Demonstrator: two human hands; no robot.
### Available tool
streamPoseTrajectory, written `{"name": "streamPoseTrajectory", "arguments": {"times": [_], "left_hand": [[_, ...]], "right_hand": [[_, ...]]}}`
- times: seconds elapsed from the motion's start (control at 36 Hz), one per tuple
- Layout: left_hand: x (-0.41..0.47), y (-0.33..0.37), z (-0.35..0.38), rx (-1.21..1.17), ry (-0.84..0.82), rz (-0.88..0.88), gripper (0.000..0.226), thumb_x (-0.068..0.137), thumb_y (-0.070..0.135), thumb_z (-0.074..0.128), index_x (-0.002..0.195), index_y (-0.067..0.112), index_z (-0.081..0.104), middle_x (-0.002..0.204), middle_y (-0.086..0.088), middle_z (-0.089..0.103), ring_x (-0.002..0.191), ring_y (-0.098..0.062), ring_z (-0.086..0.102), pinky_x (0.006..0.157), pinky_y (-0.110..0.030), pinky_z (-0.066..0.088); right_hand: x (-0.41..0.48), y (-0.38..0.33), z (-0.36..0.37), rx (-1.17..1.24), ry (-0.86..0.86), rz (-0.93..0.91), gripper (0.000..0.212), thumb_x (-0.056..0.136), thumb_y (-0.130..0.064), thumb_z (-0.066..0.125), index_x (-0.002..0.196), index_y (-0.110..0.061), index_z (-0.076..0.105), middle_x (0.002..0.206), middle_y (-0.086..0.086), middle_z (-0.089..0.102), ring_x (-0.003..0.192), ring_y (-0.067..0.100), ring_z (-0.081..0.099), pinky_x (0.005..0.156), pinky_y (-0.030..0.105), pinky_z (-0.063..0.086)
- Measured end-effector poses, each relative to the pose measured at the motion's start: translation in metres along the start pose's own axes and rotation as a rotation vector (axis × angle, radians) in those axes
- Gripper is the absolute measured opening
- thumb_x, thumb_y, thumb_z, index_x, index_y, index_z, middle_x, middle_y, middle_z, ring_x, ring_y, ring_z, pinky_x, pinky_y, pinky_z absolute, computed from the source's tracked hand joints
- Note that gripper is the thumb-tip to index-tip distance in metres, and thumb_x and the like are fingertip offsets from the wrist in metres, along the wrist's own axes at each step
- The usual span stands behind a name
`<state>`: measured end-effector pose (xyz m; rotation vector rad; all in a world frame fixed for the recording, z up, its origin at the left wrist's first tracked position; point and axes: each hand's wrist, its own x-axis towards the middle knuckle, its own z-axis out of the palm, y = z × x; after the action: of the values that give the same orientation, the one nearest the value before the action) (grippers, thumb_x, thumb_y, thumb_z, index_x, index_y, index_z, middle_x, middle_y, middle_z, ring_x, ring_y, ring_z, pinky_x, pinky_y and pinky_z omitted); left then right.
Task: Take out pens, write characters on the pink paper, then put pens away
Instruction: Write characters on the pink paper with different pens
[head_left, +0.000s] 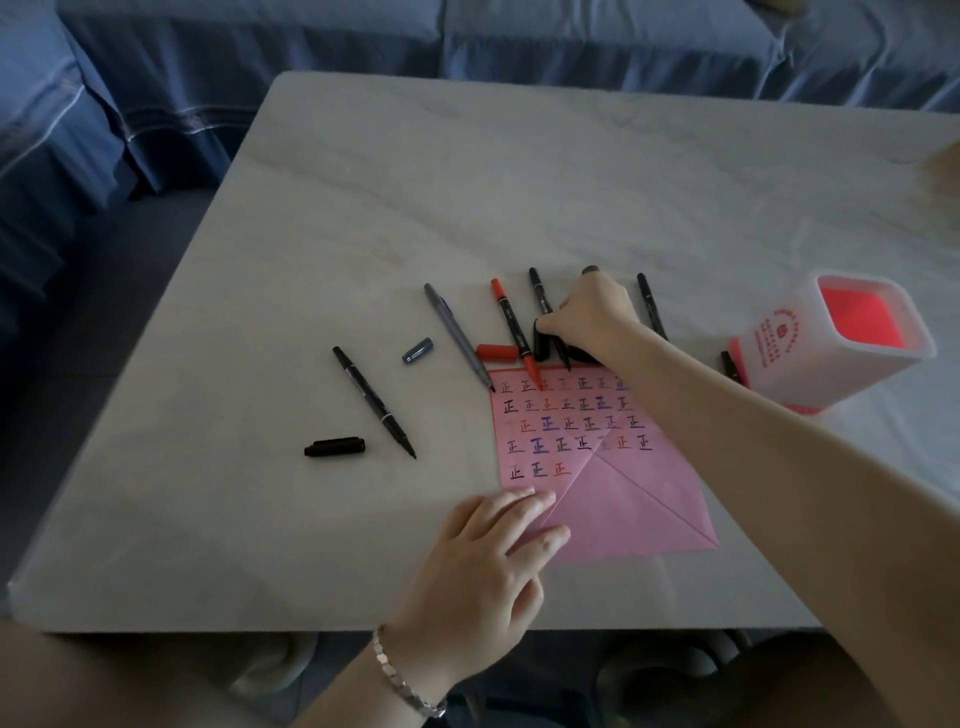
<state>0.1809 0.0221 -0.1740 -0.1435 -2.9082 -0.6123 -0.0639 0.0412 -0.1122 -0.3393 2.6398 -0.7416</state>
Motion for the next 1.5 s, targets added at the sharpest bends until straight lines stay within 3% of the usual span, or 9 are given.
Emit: {"name": "streamPoseTrajectory", "arguments": {"times": [0.14,0.39,0.58,0.67,0.81,0.92,1.11,1.31,1.5], "left_hand": [[0.000,0.000,0.000,-0.002,-0.002,-0.005,0.036,0.080,0.026,0.046,0.115,0.027,0.053,0.126,0.003,0.056,0.121,-0.013,0.041,0.104,-0.029,0.027],[-0.001,0.001,-0.001,0.004,-0.019,-0.008,0.037,0.080,0.025,0.046,0.115,0.026,0.054,0.126,0.003,0.056,0.121,-0.014,0.042,0.103,-0.029,0.028],[0.000,0.001,-0.002,0.002,-0.026,-0.007,0.038,0.079,0.026,0.046,0.116,0.027,0.053,0.126,0.003,0.056,0.119,-0.012,0.042,0.103,-0.028,0.028],[-0.001,0.001,-0.002,0.004,-0.026,-0.006,0.037,0.079,0.026,0.046,0.116,0.027,0.052,0.125,0.004,0.057,0.119,-0.012,0.043,0.102,-0.028,0.028],[-0.001,0.002,-0.001,0.016,-0.033,-0.016,0.037,0.079,0.028,0.045,0.116,0.028,0.050,0.125,0.005,0.057,0.120,-0.012,0.043,0.104,-0.027,0.031],[-0.001,0.002,-0.001,0.008,-0.032,-0.017,0.037,0.079,0.027,0.045,0.116,0.028,0.050,0.126,0.005,0.056,0.120,-0.013,0.043,0.104,-0.027,0.032],[-0.001,0.002,0.000,0.005,-0.044,-0.033,0.037,0.080,0.031,0.043,0.116,0.030,0.048,0.127,0.006,0.056,0.121,-0.012,0.040,0.101,-0.028,0.029],[-0.001,0.000,0.001,-0.007,-0.032,-0.028,0.034,0.078,0.031,0.045,0.111,0.029,0.055,0.126,0.002,0.057,0.118,-0.015,0.042,0.099,-0.030,0.030],[0.000,0.000,0.002,-0.050,0.010,-0.019,0.034,0.076,0.027,0.047,0.110,0.026,0.050,0.124,-0.002,0.058,0.116,-0.017,0.043,0.096,-0.031,0.032]], "right_hand": [[-0.007,0.013,-0.005,0.014,0.064,-0.075,0.038,0.074,-0.014,0.068,0.109,-0.003,0.059,0.100,0.008,0.066,0.078,0.017,0.057,0.074,0.030,0.050],[-0.013,0.014,-0.004,-0.134,0.060,-0.145,0.017,0.081,-0.012,0.063,0.097,-0.005,0.066,0.099,0.012,0.066,0.089,0.028,0.062,0.070,0.031,0.051],[-0.013,0.012,0.004,-0.069,0.097,-0.123,0.025,0.078,-0.012,0.065,0.099,0.002,0.065,0.098,0.017,0.068,0.089,0.033,0.063,0.078,0.040,0.054],[-0.026,0.014,-0.006,0.088,0.136,-0.151,0.026,0.080,-0.015,0.062,0.103,-0.003,0.065,0.093,0.012,0.069,0.081,0.026,0.062,0.068,0.025,0.047],[-0.070,0.031,-0.022,0.402,0.175,-0.226,0.011,0.080,-0.022,0.063,0.074,-0.013,0.060,0.070,0.006,0.067,0.062,0.022,0.061,0.058,0.031,0.048],[-0.109,0.063,-0.024,0.672,0.223,-0.287,0.020,0.084,-0.008,0.060,0.069,-0.014,0.048,0.050,-0.001,0.057,0.041,0.006,0.052,0.042,0.018,0.043],[-0.135,0.095,-0.003,0.674,0.166,-0.305,0.017,0.084,-0.002,0.058,0.077,-0.017,0.064,0.078,0.003,0.069,0.063,0.009,0.065,0.061,0.014,0.051],[-0.129,0.087,0.023,0.676,0.367,-0.170,0.027,0.076,-0.019,0.071,0.055,-0.009,0.057,0.041,-0.005,0.057,0.041,0.004,0.053,0.047,0.008,0.040],[-0.127,0.094,0.042,0.570,0.503,-0.152,0.036,0.080,-0.005,0.064,0.050,-0.003,0.045,0.043,0.001,0.042,0.044,0.008,0.043,0.042,0.008,0.032]]}}
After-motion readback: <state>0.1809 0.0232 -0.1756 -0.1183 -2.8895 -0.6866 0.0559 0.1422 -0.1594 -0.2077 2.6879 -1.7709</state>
